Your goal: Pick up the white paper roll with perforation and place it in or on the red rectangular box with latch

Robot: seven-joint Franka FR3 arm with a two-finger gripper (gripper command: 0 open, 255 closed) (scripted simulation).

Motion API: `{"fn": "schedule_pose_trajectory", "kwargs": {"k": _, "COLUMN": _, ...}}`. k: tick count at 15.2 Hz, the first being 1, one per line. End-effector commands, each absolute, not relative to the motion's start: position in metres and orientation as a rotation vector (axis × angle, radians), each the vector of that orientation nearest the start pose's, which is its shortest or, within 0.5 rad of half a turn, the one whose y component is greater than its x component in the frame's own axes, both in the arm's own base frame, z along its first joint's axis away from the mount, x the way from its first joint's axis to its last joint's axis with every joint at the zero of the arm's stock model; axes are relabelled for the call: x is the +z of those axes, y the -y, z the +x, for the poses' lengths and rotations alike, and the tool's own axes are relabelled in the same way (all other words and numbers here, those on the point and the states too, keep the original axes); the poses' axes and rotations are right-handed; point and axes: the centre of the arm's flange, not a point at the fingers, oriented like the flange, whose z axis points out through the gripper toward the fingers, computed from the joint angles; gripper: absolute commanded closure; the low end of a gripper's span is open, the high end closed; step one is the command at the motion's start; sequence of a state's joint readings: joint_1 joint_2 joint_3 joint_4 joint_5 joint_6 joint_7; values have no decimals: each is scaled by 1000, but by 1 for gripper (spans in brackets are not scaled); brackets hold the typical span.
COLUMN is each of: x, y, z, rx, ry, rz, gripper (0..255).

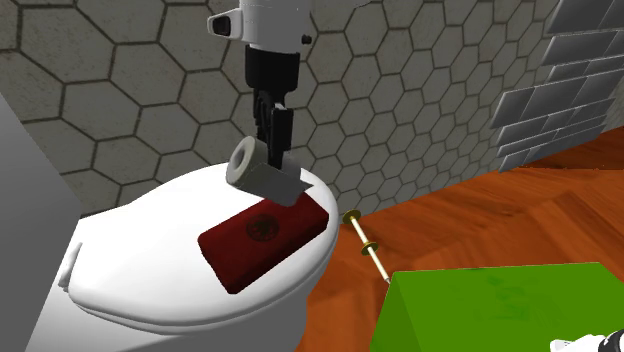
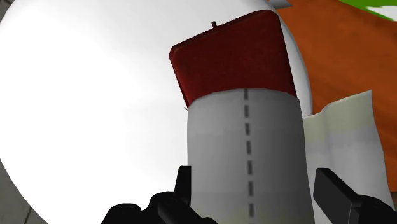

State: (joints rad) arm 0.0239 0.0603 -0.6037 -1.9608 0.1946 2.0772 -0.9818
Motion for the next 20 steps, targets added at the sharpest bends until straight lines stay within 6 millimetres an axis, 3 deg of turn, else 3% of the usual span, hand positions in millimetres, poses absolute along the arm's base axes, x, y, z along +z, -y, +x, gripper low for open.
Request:
{"fn": "schedule_pose_trajectory", "kwargs": {"k": 1, "x": 445, "y": 303, "z": 490, "rx": -228, "ry": 484, "rz": -3045, "gripper": 255}}
{"fn": "schedule_pose_trajectory", "kwargs": {"k": 10, "x": 399, "y": 303, "z": 490, "rx": -228, "ry": 484, "rz": -3045, "gripper": 255}}
{"fn": "schedule_pose_trajectory", "kwargs": {"k": 18, "x": 399, "y": 303, "z": 490, "rx": -228, "ry": 484, "rz": -3045, "gripper": 255}}
{"fn": "schedule_pose_trajectory", "kwargs": {"k": 19, "x": 400, "y": 303, "z": 490, "rx": -228, "ry": 484, "rz": -3045, "gripper": 0}}
{"fn": "schedule_pose_trajectory", "kwargs": {"k": 20, "x": 401, "y": 302, "z": 490, "rx": -228, "ry": 484, "rz": -3045, "gripper": 0}}
